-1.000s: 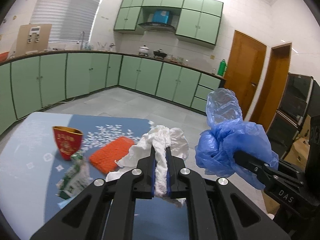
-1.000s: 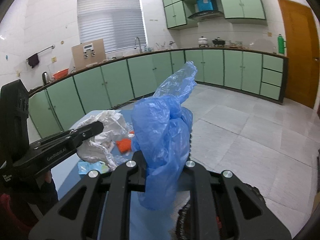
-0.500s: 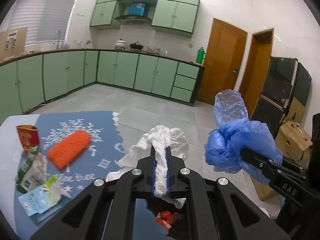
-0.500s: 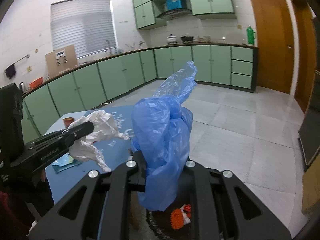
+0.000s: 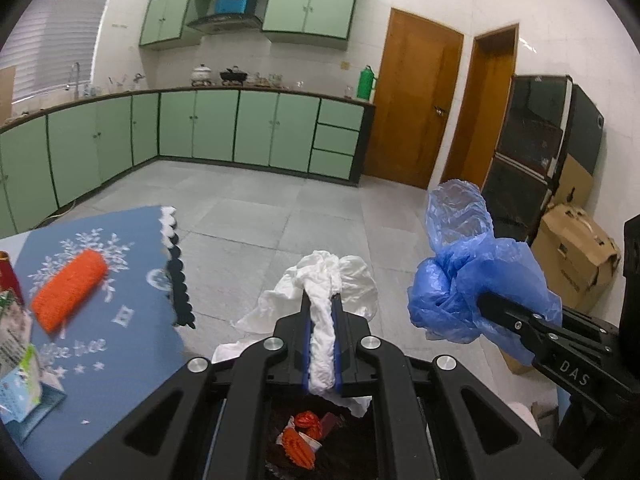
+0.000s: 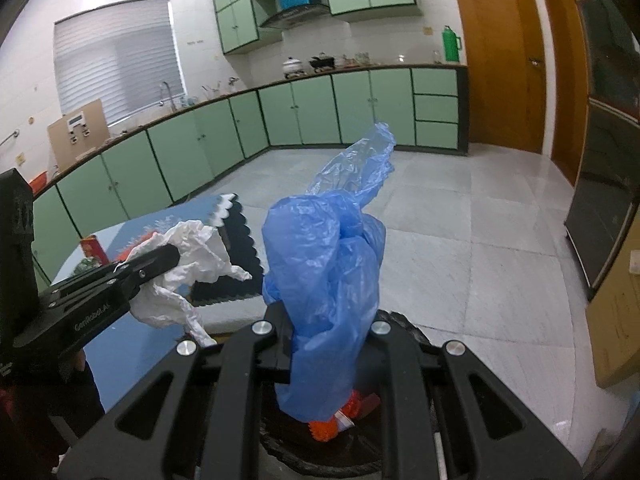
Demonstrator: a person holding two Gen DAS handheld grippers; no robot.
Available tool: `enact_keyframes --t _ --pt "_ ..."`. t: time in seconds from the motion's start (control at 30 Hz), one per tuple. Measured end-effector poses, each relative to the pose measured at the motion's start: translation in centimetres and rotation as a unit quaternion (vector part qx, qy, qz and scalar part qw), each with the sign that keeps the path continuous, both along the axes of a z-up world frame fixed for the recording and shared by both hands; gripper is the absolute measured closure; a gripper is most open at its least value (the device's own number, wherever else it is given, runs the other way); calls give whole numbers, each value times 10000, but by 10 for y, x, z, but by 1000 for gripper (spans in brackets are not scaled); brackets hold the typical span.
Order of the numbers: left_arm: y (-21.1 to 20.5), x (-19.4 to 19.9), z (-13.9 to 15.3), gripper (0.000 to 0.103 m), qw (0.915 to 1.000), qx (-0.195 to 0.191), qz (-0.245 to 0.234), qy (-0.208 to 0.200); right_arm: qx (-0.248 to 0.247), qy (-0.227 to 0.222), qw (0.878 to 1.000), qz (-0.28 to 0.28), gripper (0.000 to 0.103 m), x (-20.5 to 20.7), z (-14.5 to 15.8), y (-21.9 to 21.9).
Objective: Collect trash
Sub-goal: 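Carry the tissue and blue bag over the bin and release both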
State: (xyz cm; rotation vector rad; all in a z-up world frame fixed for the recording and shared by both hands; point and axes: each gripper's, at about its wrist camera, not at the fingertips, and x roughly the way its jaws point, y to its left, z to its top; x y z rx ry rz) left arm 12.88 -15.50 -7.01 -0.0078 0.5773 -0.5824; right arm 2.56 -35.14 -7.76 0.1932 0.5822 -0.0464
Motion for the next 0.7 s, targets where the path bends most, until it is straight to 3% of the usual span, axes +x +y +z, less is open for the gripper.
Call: enact_keyframes --t 0.4,0.5,0.57,0.7 --pt "-32 9 -31 94 9995 148 -154 215 116 386 9990 -190 84 16 -35 -15" --pt "-34 14 -37 92 9992 154 -184 319 121 533 9981 -288 65 25 -43 -18" --pt "-34 16 -38 82 9990 98 -207 380 136 595 9975 -347 51 29 -46 -19" --pt "-29 18 -37 77 9991 81 -181 388 133 654 9968 -441 42 28 -51 -24"
